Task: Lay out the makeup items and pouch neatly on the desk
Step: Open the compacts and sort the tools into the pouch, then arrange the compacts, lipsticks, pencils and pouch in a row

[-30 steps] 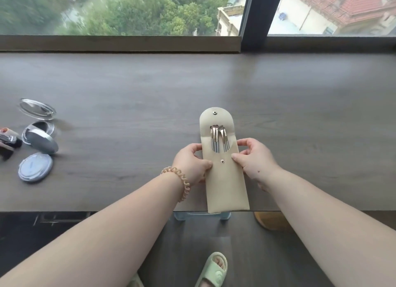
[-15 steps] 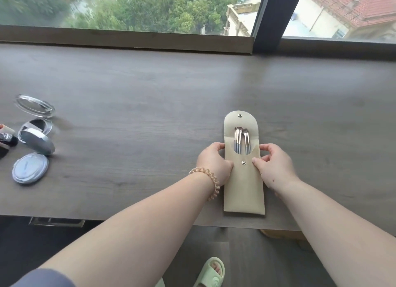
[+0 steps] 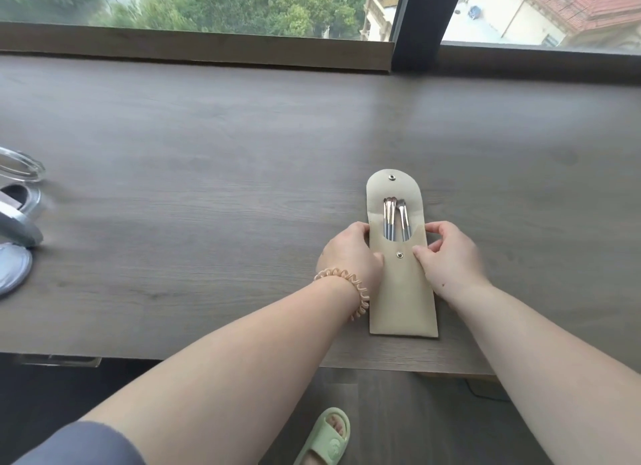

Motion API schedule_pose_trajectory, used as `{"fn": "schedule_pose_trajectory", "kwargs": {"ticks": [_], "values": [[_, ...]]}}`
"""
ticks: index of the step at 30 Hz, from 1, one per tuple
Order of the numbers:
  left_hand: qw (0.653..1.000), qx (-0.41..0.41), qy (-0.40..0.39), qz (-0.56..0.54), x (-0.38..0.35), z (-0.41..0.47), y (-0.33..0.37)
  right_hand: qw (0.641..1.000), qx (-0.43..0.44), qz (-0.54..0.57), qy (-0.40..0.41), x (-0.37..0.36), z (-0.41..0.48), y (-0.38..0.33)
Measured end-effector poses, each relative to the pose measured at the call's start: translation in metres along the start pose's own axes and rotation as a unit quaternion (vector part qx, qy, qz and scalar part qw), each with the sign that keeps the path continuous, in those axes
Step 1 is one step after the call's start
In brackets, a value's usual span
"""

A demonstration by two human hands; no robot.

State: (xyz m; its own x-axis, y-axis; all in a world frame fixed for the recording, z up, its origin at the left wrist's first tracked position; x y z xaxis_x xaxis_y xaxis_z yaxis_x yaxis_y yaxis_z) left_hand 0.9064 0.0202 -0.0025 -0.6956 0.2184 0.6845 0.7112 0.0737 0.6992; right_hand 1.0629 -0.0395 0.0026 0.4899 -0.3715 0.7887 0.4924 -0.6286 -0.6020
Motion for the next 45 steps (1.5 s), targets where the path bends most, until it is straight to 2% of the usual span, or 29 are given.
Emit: {"fn": "schedule_pose_trajectory", "kwargs": {"ticks": [6,9,16,27,34,36,40,43,45], "values": [[1.000,0.002,-0.008,-0.009,0.001,-0.001,-0.001,0.995,0.046,-0.028,0.081,0.011,-0.001,-0.009],[0.999,0.023,-0.002,-0.032,0.014,-0.003,-0.011,0.993,0.070,-0.017,0.093,0.010,-0.012,-0.026],[0.994,0.031,0.091,-0.047,0.098,0.006,-0.046,0.990,0.139,0.030,0.021,-0.042,-0.050,-0.094],[0.950,0.126,0.277,-0.063,0.274,-0.001,-0.193,0.960,0.240,0.016,-0.146,-0.159,-0.150,-0.221],[0.914,0.124,0.385,-0.016,0.371,-0.001,-0.277,0.961,0.217,0.080,-0.151,-0.239,-0.212,-0.307],[0.920,0.119,0.372,0.017,0.385,0.007,-0.302,0.961,0.208,0.105,-0.149,-0.258,-0.227,-0.331],[0.958,0.110,0.255,0.073,0.387,0.034,-0.333,0.966,0.169,0.136,-0.139,-0.290,-0.238,-0.362],[0.976,0.078,0.190,0.072,0.381,0.048,-0.335,0.974,0.150,0.121,-0.121,-0.305,-0.237,-0.369],[0.981,0.040,0.185,0.053,0.383,0.055,-0.329,0.978,0.142,0.105,-0.108,-0.310,-0.234,-0.370]]}}
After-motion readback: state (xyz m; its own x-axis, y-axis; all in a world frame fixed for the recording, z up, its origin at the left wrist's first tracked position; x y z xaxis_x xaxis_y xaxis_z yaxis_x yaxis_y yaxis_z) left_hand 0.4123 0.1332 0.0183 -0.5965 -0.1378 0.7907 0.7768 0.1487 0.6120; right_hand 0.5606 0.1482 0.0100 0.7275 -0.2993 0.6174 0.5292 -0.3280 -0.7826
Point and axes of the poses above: each hand's wrist, its own z-axis towards the middle knuckle, its own x-axis out of the back of the hand, y = z × x, the point moved 6 cm from there along z, towards the middle knuckle, and after that the axes turned 14 degrees about y, right-handed, at the moved point
